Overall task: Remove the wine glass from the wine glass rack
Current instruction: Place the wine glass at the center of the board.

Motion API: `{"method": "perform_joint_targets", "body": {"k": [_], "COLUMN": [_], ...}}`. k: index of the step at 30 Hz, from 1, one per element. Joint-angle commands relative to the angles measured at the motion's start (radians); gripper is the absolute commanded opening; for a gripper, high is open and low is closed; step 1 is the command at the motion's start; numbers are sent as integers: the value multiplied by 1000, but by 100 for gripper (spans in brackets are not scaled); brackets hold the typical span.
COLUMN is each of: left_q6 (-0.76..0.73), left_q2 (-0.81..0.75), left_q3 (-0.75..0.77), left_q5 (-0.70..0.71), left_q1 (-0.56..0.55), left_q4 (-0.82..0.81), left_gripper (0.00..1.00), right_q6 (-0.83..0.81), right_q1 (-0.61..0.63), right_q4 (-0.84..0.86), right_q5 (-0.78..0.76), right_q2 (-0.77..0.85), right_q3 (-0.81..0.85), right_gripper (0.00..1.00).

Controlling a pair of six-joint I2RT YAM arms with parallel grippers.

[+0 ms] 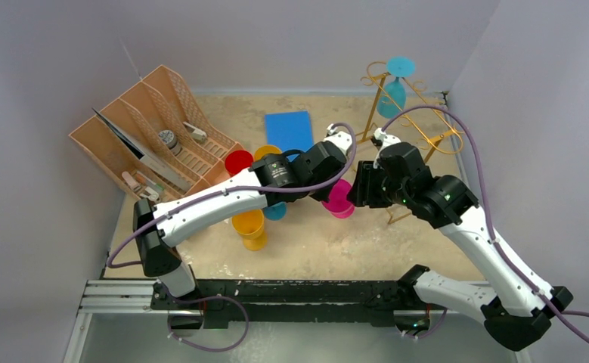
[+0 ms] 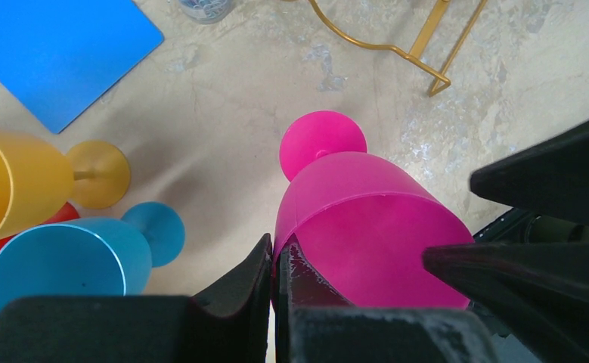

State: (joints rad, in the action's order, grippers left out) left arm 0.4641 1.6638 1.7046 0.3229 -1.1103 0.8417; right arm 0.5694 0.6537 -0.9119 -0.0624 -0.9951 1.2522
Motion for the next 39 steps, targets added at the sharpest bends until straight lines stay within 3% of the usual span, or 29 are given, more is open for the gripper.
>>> {"method": "perform_joint_targets", "body": {"k": [1,3,12,18,25,36,39], "left_q6": [32,36,47,38,48,31,32], "left_q2": [1,4,-22,-74,-160,-377,-454], "left_q3": [58,61,36,-3,-67,-149,-199], "left_q5": [32,44,48,13,38,222,265], "left_q1": [-18,-23,-26,-26,-25,-18,48], "left_q4": [-9,-4,-10,-55,-97,-40,9], "left_gripper": [0,0,2,33,59,80,84], "right_q6": [38,50,62,64,55,38,45], "right_q1": [-2,-2,-2,-2,1,121,165], "right_q4": [43,45,56,48,21,-11,-16], "right_q5": [-57,-60,-48,-47,-25,-141,-167], "right_q2": [-2,-5,-21,-25,-31,-126,-168], "right_q3": [-24,-28,-62,-56,-54,-21,3], "right_gripper": [47,45,0,0,0,0,0]}}
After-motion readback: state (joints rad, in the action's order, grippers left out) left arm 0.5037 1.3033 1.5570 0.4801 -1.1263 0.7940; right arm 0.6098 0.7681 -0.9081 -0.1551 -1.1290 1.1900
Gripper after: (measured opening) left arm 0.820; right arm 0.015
